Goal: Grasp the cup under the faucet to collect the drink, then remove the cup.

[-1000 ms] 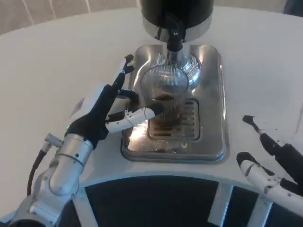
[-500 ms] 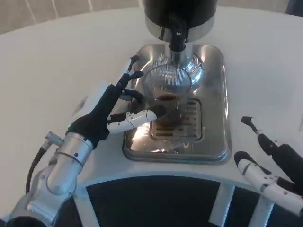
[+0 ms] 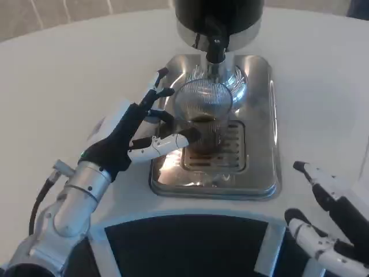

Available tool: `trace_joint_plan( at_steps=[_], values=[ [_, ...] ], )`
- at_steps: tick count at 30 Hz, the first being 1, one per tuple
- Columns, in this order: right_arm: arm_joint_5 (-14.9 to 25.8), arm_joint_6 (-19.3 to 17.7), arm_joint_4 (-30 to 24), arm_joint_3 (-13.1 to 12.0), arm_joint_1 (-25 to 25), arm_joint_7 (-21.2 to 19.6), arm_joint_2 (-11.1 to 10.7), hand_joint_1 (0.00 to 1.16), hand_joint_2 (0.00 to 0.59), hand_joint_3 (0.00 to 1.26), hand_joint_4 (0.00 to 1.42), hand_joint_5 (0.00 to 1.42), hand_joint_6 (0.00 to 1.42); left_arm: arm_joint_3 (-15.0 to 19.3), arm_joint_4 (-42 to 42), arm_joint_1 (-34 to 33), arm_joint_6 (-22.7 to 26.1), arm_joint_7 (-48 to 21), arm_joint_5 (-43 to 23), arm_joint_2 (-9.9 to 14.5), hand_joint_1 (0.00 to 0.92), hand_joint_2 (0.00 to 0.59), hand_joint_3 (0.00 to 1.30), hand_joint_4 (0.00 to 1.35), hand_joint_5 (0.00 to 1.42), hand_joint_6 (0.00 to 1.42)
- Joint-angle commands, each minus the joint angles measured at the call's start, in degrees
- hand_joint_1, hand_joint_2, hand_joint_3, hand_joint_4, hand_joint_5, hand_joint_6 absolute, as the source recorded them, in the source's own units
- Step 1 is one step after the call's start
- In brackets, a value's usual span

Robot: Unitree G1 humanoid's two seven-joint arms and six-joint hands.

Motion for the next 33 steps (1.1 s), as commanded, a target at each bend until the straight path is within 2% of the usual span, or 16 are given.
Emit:
trace_joint_plan(
  at_steps=[1, 8, 18, 33],
  values=[
    [-0.18, -1.13, 0.55, 1.95, 3.51, -4.28, -2.40, 0.00, 0.502, 0.00, 0.00, 0.00, 0.00, -0.73, 0.38, 0.16, -1.49, -1.27, -0.13, 0.08, 0.285, 0.046, 0.00, 0.15, 0.40, 0.36],
    [-0.08, 0.01, 1.39, 3.34, 4.89, -8.26, -5.39, 0.00, 0.502, 0.00, 0.00, 0.00, 0.00, -0.89, 0.64, -0.06, -2.04, -1.29, -0.32, -0.45, 0.280, 0.047, 0.00, 0.15, 0.40, 0.36],
    [0.44, 2.29, -0.16, 3.60, 7.49, -9.34, -5.75, 0.00, 0.502, 0.00, 0.00, 0.00, 0.00, -1.99, 1.56, -1.24, -5.19, 0.06, 0.91, -0.86, 0.278, 0.048, 0.00, 0.14, 0.41, 0.36],
    [0.51, 5.78, 0.93, 5.42, 6.50, -9.82, -6.10, 0.00, 0.502, 0.00, 0.00, 0.00, 0.00, -1.02, 1.78, -1.99, -7.46, 1.90, 0.70, 1.51, 0.278, 0.048, 0.01, 0.16, 0.41, 0.33]
  ],
)
